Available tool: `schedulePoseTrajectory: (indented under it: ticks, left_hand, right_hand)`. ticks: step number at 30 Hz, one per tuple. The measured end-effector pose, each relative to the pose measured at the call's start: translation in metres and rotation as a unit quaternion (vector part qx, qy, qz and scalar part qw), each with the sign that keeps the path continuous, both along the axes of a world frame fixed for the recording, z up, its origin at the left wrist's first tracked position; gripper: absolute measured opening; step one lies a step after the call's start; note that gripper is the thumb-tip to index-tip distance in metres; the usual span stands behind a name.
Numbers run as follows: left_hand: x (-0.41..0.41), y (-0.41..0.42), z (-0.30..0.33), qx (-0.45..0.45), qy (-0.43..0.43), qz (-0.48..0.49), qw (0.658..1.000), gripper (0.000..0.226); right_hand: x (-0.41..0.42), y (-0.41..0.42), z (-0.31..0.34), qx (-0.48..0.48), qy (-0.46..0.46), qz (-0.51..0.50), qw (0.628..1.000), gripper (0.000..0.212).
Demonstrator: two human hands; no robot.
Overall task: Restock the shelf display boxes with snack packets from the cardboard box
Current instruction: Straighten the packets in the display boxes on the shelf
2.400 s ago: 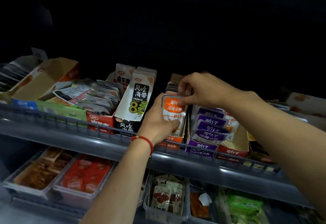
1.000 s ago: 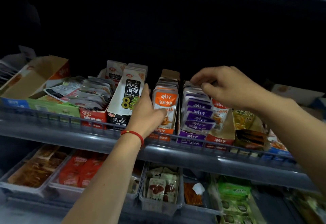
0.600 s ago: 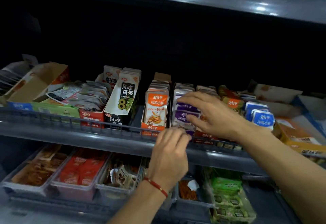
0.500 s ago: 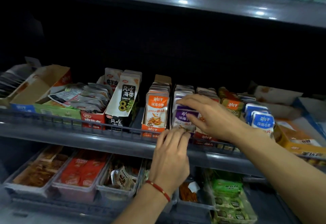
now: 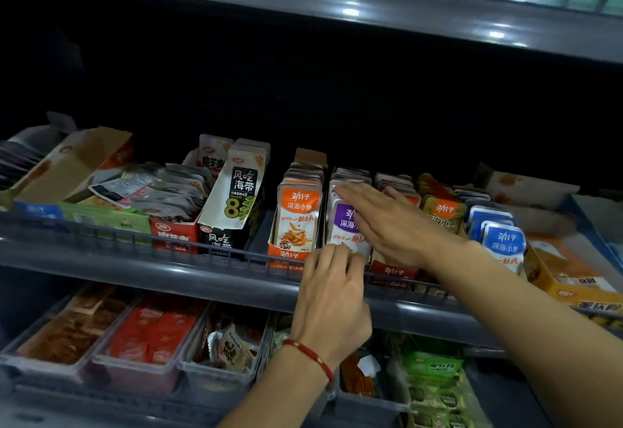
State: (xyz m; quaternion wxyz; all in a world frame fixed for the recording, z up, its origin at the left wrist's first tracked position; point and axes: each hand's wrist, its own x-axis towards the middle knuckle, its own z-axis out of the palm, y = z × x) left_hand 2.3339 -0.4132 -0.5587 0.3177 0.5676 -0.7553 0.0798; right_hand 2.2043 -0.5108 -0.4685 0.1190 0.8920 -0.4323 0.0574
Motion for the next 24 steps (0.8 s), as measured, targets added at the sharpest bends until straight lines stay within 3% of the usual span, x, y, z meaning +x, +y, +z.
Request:
schedulePoseTrajectory:
  ticks: [9, 16, 20, 22, 24]
  left_hand:
    - [0.001, 0.003, 0.003, -0.001, 0.028, -0.003, 1.000, 0.057]
    - [0.001, 0.007, 0.004, 0.004, 0.050, -0.006, 0.999, 0.053]
    - [0.001, 0.008, 0.004, 0.011, 0.069, -0.006, 0.998, 0.062]
    - [0.001, 0.008, 0.005, 0.025, 0.074, -0.006, 0.997, 0.067]
    - [0.001, 0.011, 0.007, 0.051, 0.078, -0.009, 0.996, 0.069]
  right_hand:
    - [-0.008, 0.011, 0.003, 0.070, -0.102, 0.023, 0.992, 0.064]
    - [0.002, 0.012, 0.000, 0.059, -0.062, 0.005, 0.996, 0.059]
    - [0.008, 0.006, 0.015, 0.081, -0.187, -0.004, 0.979, 0.053]
    - [0.013, -0.003, 0.033, 0.070, -0.255, -0.051, 0.963, 0.043]
    - [0.022, -0.019, 0.051, 0.069, -0.262, -0.130, 0.954, 0.033]
